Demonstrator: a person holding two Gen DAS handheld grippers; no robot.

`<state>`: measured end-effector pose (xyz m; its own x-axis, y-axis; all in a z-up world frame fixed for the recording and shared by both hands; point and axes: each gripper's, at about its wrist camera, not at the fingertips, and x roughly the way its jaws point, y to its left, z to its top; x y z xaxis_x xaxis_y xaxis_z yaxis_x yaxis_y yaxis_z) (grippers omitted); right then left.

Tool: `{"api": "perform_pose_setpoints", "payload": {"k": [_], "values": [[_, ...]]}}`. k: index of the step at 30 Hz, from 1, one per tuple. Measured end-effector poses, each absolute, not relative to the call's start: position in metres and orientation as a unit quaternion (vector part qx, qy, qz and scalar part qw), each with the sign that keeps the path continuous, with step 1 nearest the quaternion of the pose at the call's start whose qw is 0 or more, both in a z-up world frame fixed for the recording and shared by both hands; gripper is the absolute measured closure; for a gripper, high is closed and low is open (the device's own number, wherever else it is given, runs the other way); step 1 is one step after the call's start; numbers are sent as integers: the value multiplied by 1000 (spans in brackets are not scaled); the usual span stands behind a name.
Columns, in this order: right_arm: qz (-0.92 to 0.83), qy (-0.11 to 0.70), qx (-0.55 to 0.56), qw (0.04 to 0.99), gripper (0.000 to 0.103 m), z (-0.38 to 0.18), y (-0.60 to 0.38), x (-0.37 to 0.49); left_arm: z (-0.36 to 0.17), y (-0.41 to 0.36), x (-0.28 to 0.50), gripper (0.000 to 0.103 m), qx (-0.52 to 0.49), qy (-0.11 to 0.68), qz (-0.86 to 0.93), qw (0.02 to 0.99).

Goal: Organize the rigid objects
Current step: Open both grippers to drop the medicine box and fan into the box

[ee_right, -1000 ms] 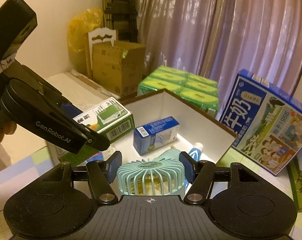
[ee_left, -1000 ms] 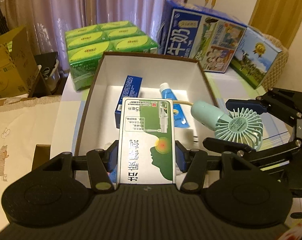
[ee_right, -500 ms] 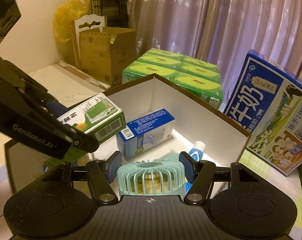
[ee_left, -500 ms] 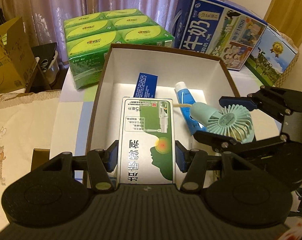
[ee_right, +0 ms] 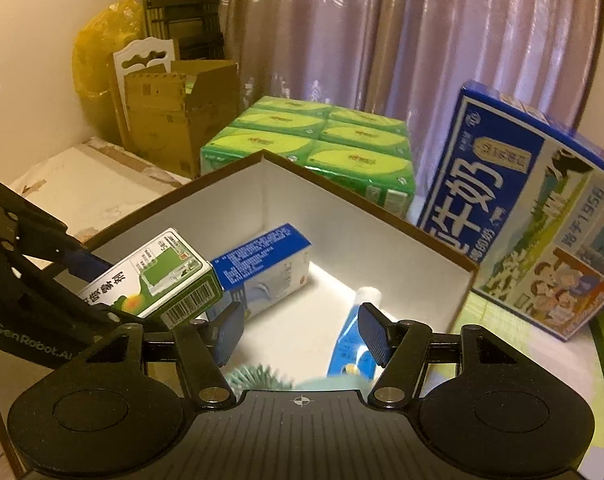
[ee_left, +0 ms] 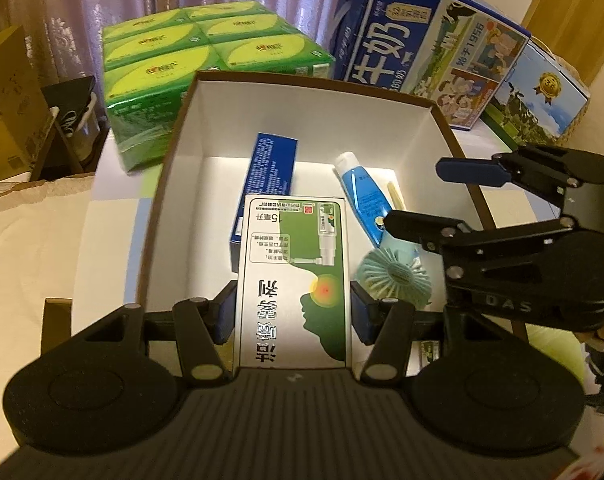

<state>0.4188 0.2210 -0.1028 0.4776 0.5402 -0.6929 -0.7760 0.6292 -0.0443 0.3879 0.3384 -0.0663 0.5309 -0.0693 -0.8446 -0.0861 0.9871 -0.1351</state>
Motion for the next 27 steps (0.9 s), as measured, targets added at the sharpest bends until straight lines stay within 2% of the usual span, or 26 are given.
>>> {"api": "perform_pose_setpoints", "payload": {"k": [11, 16, 27], "values": [[371, 343, -166, 847, 43, -99, 203, 416, -70, 327, 407, 51, -70, 472, -5, 879], [368, 345, -159, 849, 43, -94, 198, 416, -65, 331, 412, 40, -70, 451, 0, 890], [378, 363, -152, 838, 41, -96, 197, 406, -60, 341, 402, 40, -80, 457, 14, 886]]}}
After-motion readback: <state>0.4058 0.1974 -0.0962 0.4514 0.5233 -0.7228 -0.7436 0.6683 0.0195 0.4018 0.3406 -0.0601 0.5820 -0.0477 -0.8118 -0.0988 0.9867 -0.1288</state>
